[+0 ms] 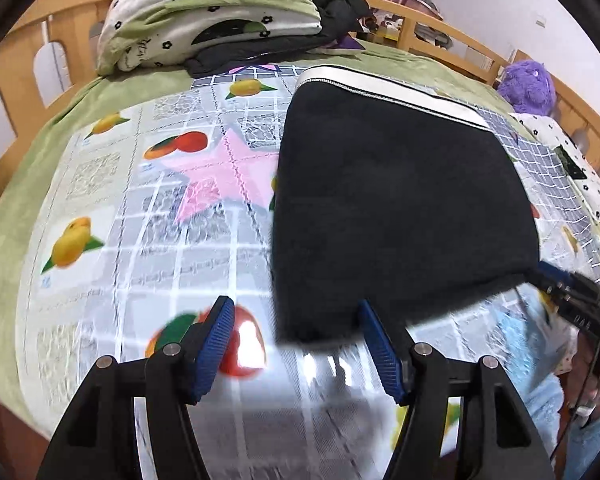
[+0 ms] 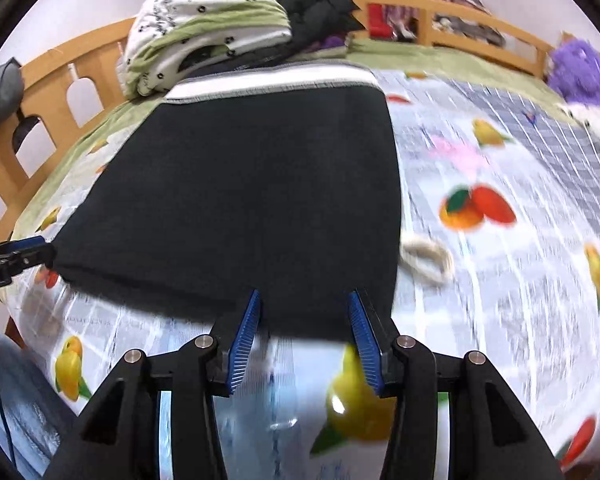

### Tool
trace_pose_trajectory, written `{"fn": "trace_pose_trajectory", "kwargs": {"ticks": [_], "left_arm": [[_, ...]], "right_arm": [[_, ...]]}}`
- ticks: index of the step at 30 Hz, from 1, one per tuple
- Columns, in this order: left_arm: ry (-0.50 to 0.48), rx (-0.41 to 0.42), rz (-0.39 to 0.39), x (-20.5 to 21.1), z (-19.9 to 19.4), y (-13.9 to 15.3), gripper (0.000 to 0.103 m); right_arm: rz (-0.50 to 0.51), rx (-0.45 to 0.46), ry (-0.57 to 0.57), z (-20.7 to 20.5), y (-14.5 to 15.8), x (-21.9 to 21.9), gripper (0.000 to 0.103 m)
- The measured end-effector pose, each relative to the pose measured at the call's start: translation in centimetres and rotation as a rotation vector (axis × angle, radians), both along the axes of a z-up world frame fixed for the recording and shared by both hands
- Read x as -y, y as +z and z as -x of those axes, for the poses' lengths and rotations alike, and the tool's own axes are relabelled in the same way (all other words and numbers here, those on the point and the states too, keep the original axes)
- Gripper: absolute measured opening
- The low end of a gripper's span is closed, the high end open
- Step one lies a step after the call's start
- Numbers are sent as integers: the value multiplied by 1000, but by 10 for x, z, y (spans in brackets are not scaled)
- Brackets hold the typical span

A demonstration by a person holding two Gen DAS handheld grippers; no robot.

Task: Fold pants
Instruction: 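Open both tools and pull them back from the folded pants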

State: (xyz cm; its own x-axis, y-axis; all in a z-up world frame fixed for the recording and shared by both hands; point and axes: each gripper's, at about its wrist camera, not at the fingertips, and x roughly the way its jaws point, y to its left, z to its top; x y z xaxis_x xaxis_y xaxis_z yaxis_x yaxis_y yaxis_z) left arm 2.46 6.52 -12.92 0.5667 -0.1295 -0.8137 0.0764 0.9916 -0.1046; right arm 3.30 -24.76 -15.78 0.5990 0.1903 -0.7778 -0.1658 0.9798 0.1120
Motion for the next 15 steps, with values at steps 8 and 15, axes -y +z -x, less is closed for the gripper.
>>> {"fn": "trace_pose_trajectory", "kwargs": {"ticks": [8, 15], "left_arm": [[35, 47, 14, 23, 40, 45, 62], [20, 137, -20, 61, 62, 101, 72]], "right_arm": [[3, 22, -52, 47, 46, 8, 47], [60, 110, -124, 73, 121, 5, 60]]}}
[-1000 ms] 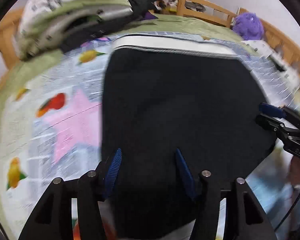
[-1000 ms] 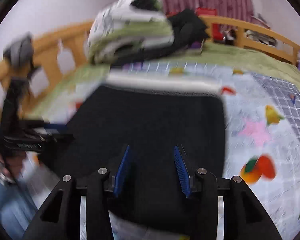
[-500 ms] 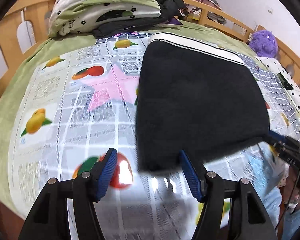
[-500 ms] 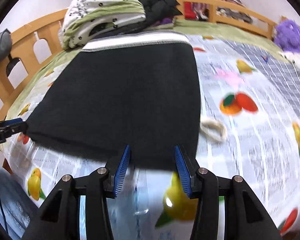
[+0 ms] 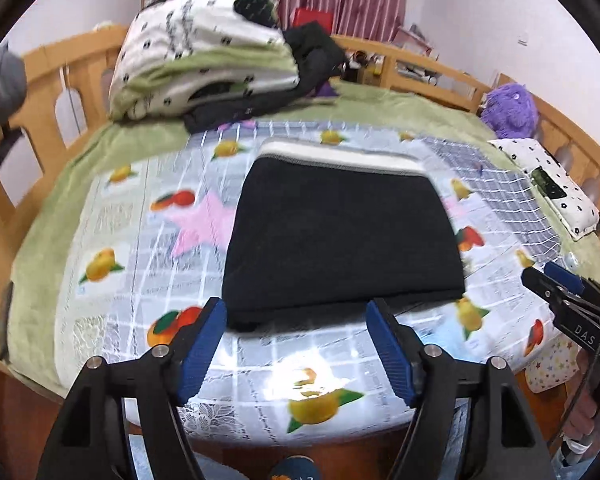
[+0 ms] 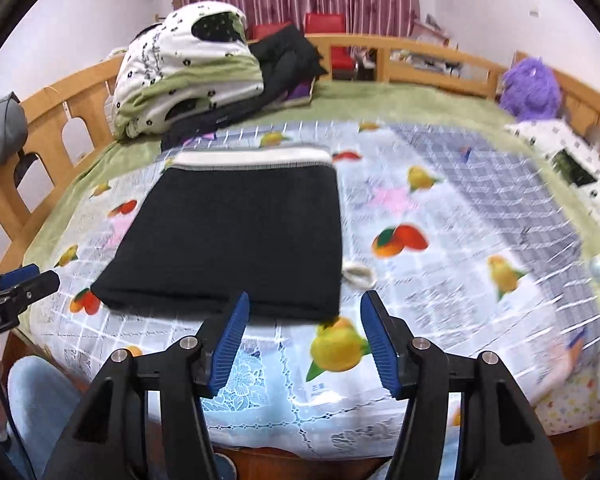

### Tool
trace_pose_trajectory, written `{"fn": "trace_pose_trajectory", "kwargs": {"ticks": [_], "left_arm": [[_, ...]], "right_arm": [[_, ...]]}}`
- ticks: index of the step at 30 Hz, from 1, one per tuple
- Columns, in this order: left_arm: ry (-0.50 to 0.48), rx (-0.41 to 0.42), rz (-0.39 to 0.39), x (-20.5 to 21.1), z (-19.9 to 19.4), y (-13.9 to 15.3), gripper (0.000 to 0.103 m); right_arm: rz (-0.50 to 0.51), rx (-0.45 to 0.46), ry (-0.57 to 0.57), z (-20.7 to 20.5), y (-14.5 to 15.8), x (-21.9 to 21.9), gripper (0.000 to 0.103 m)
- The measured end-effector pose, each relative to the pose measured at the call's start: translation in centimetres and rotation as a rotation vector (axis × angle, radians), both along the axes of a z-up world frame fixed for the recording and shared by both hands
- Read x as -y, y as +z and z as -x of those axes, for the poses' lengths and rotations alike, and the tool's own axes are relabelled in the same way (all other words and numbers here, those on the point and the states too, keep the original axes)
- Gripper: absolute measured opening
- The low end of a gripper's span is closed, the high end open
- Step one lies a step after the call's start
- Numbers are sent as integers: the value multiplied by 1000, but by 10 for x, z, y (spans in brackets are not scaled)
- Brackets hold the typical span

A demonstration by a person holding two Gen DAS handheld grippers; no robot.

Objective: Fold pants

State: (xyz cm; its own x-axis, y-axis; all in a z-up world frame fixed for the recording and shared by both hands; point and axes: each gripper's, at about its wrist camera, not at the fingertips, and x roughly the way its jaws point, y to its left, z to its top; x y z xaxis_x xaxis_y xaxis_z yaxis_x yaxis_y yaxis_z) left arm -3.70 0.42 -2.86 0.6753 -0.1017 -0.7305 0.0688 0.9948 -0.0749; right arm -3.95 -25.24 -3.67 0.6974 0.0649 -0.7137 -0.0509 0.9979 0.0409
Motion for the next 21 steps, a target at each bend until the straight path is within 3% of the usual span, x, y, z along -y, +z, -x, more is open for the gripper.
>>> {"fn": "trace_pose_trajectory", "kwargs": {"ticks": [1, 3, 6, 14, 21], "left_arm": [[2, 14, -12, 5, 3, 7, 76], [6, 32, -22, 13, 9, 17, 80], [23, 44, -36, 21, 15, 27, 82], [61, 44, -34, 25, 27, 34, 83], [73, 32, -51, 23, 29, 28, 83]], "right_arm": [[9, 5, -2, 2, 7, 0, 62], [28, 28, -21, 5, 21, 1, 83], [66, 106, -31, 15, 39, -4, 93], [127, 121, -30, 27, 52, -14, 95], [80, 108, -63, 35, 52, -7, 95]]}}
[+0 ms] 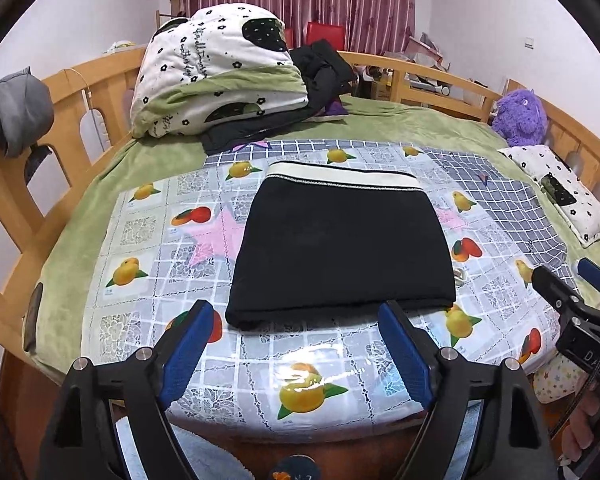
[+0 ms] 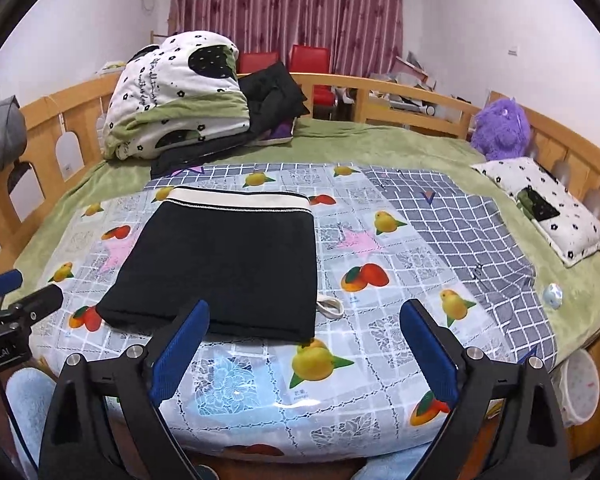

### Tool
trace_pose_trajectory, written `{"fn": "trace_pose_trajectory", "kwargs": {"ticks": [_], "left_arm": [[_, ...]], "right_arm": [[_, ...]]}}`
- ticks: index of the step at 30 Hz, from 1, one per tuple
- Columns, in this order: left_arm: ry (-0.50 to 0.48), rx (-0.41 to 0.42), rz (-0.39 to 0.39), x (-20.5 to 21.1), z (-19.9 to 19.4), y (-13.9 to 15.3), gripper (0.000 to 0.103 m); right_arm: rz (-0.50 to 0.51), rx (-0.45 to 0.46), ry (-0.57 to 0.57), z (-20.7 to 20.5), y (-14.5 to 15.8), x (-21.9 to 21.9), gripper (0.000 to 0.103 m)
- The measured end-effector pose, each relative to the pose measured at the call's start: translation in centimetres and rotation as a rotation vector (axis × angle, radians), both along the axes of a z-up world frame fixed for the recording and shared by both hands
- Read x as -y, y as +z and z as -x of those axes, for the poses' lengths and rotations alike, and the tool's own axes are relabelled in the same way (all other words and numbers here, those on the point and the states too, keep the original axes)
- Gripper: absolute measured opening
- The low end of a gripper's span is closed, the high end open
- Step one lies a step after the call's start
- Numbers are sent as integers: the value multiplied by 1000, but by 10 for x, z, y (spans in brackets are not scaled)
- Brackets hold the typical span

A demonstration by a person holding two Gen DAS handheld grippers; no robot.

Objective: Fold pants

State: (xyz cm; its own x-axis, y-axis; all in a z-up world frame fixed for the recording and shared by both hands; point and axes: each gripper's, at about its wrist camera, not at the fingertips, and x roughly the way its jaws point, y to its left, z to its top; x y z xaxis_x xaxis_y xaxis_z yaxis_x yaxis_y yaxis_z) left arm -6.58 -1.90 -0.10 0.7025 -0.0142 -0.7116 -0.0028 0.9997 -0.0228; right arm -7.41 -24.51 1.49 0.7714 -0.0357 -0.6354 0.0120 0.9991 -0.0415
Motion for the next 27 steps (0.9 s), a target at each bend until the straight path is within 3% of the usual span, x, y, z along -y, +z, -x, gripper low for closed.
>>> {"fn": "trace_pose_trajectory", "kwargs": {"ticks": [27], "left_arm": [[2, 3, 9, -6, 2, -1, 83]], "right_arm": [[-5, -14, -25, 5, -5, -4, 95]]}}
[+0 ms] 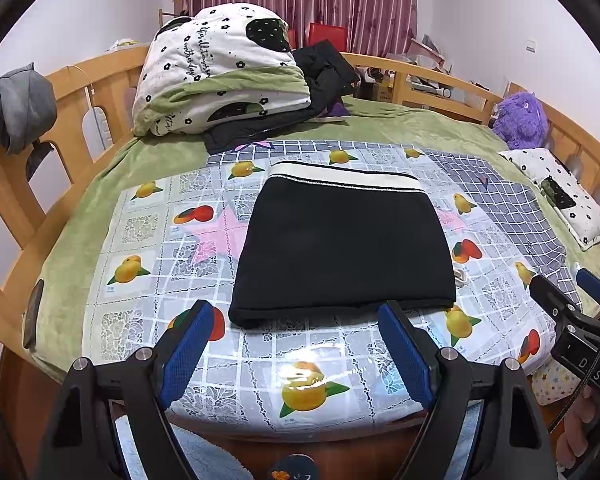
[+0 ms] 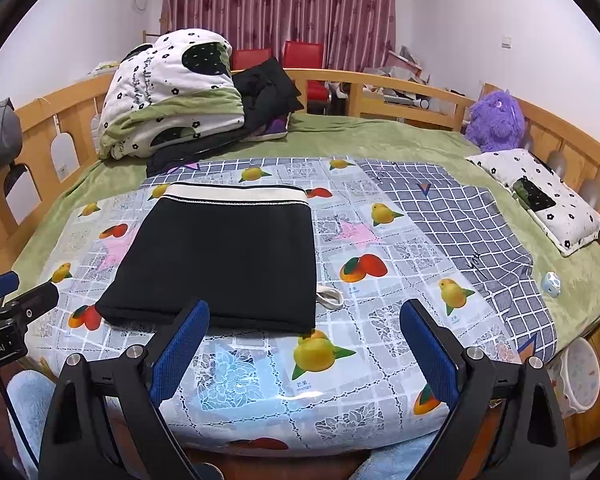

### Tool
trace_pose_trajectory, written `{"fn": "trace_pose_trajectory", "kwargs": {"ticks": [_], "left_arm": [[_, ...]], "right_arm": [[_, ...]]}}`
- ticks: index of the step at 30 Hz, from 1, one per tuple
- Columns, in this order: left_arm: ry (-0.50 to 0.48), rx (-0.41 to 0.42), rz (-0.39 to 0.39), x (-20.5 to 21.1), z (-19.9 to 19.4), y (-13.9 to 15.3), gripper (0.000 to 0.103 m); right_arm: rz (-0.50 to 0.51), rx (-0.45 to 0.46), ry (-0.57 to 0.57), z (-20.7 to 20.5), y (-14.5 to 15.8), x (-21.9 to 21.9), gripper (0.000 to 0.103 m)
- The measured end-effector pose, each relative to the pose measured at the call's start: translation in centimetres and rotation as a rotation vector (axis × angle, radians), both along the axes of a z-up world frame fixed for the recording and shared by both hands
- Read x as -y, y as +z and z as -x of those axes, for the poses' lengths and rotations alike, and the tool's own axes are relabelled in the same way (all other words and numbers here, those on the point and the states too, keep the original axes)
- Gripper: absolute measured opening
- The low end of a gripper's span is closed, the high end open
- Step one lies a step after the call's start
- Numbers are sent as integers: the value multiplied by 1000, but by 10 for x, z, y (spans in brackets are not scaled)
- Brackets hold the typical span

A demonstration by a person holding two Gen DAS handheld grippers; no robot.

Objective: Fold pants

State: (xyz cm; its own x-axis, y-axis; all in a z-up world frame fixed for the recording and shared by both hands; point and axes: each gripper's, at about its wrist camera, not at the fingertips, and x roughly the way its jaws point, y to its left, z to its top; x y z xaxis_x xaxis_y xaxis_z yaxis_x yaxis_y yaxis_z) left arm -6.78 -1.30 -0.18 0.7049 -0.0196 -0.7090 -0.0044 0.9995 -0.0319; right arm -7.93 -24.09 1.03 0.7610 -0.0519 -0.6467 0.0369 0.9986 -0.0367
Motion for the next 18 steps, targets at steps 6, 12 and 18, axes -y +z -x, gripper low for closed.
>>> {"fn": "trace_pose_trajectory", "kwargs": {"ticks": [6, 12, 18], "left_arm": [[-2, 0, -2, -1, 0, 1, 83], [-1, 0, -3, 0, 0, 1, 83], [0, -2, -4, -1, -1, 2, 83]], "right_arm": [[-5, 5, -6, 2, 2, -1, 95], [-2, 1, -15, 1, 2, -1, 95], [-5, 0, -18, 1, 2, 0, 95]]}}
